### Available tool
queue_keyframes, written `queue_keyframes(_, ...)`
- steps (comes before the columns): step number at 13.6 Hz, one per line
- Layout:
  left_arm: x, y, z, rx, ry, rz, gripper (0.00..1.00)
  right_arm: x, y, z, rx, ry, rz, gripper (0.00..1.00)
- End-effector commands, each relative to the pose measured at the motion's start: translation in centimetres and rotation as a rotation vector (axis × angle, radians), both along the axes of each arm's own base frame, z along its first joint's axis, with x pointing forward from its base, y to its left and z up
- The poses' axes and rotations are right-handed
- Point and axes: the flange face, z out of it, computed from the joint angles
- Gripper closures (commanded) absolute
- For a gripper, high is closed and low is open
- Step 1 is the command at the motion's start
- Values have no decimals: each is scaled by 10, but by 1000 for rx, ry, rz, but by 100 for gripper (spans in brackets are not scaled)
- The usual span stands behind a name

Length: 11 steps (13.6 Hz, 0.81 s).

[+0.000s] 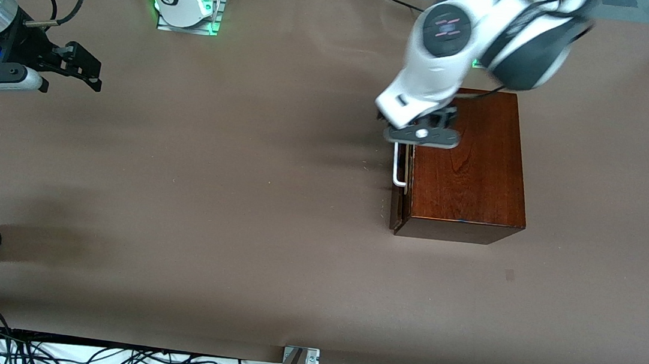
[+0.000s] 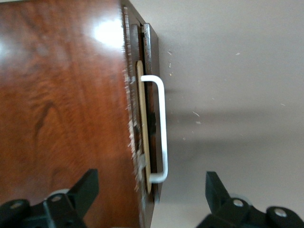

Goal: Open drawer, take yellow block, close drawer
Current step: 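Hook the left gripper onto the white drawer handle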

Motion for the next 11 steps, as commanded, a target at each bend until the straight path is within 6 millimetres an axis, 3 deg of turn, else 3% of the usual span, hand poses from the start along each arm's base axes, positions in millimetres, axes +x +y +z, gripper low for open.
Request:
queue_keyframes(1, -1, -22, -31, 78, -32, 5, 0, 2, 0, 4, 4, -8, -5, 0)
queue_keyframes(7, -1, -32, -82, 109, -4, -27, 0, 2, 0, 4, 4, -8, -5, 0)
queue_keyframes(11, 0, -35, -98, 105, 7, -31, 0, 2, 0, 4, 4, -8, -5, 0)
